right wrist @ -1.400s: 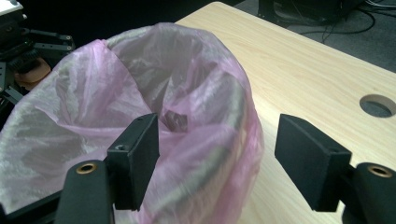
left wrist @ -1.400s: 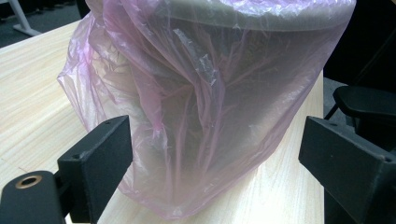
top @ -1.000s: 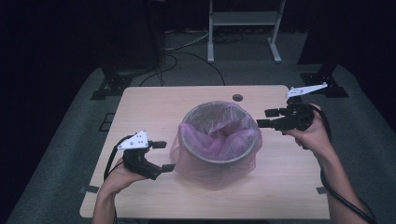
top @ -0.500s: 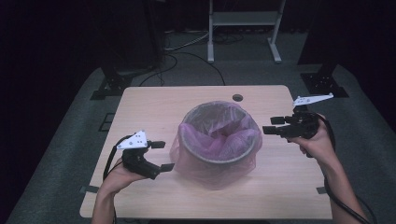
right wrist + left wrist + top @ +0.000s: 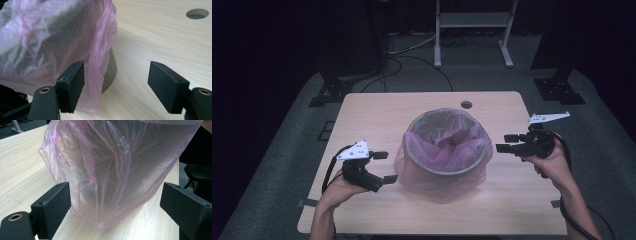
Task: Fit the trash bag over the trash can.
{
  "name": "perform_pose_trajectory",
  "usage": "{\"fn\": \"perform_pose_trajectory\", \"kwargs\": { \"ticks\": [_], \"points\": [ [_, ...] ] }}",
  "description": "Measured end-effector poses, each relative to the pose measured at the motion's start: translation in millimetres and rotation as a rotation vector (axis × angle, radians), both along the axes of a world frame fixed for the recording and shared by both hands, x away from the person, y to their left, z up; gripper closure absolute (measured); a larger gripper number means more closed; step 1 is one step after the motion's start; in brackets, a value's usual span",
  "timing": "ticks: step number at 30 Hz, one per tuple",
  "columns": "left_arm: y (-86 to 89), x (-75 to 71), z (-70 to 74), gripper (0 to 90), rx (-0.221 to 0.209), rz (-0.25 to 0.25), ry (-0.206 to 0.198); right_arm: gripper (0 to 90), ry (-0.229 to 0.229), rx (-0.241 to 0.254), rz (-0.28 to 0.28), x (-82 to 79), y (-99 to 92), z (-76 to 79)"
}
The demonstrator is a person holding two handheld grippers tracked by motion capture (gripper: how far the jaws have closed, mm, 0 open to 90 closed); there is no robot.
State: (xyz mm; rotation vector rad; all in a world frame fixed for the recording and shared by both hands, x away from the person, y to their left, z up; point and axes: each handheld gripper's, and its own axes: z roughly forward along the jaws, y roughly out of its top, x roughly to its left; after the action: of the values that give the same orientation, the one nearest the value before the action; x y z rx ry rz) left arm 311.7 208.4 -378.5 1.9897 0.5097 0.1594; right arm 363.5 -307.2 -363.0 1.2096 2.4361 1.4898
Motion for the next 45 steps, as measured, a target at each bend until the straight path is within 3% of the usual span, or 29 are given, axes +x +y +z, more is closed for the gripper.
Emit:
{"fn": "perform_pose_trajectory", "kwargs": {
  "ticks": [16, 35, 45],
  "points": [
    [1.6, 0.8, -2.4, 8.5, 0.007, 0.004, 0.006, 27.6, 0.026, 0.000, -0.024, -13.7, -7.9, -33.7],
    [2.5, 1.3, -5.2, 8.5, 0.015, 0.013, 0.021, 27.6, 0.026, 0.003, -0.071, -39.2, -15.8, -65.0],
    [3.2, -0.3, -4.3, 8.5, 0.012, 0.017, 0.019, 27.6, 0.000, 0.025, -0.113, -58.4, -20.9, -73.5]
  ]
}}
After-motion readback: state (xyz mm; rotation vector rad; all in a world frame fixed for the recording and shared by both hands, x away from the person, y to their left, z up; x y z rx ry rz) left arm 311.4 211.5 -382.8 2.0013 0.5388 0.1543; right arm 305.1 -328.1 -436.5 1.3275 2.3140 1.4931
